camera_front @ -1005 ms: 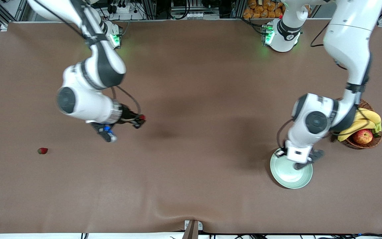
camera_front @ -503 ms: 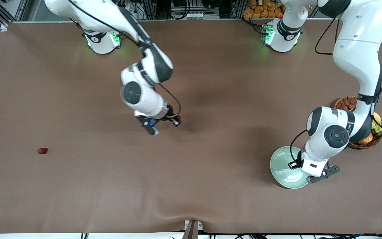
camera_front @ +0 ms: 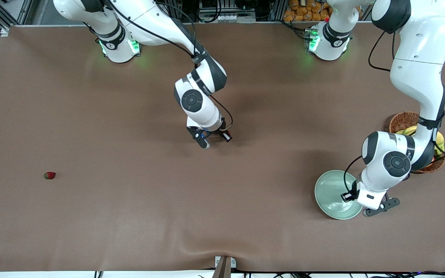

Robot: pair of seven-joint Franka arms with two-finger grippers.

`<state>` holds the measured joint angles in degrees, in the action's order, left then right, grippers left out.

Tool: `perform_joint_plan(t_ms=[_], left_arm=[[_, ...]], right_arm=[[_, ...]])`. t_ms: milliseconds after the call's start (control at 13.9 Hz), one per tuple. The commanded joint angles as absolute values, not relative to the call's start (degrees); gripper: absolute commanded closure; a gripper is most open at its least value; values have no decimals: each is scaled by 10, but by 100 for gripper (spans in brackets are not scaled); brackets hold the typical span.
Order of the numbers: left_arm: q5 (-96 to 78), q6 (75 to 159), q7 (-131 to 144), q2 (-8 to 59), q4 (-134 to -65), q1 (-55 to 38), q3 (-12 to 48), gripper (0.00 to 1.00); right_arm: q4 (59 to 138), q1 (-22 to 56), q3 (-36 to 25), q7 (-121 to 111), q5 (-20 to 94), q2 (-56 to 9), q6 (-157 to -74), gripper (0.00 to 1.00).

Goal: Collect all strawberries into plate
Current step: 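Drop the strawberry on the plate while the right gripper sets one mid-table, then reach the left gripper to the strawberry while the right gripper reaches the last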

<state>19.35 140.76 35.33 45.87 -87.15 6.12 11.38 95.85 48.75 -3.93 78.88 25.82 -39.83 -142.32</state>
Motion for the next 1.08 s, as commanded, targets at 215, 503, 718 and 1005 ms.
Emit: perform_joint_plan(t_ms=[215,503,718,1005], left_arm=[[217,1399,356,425,-867,58,117,0],[216,1321,381,388,-878,35,165,0],[216,1286,464,384,-879,3,213,0],[216,1282,615,388,-885,-115,221,0]], right_arm=[[940,493,-47,811,275,-417,-1426,10],[904,434,-49,799,273,-404,-1350,0],[864,374,-51,749,270,-389,-1248,0],[869,285,-52,609,267,-343,-1147,0]])
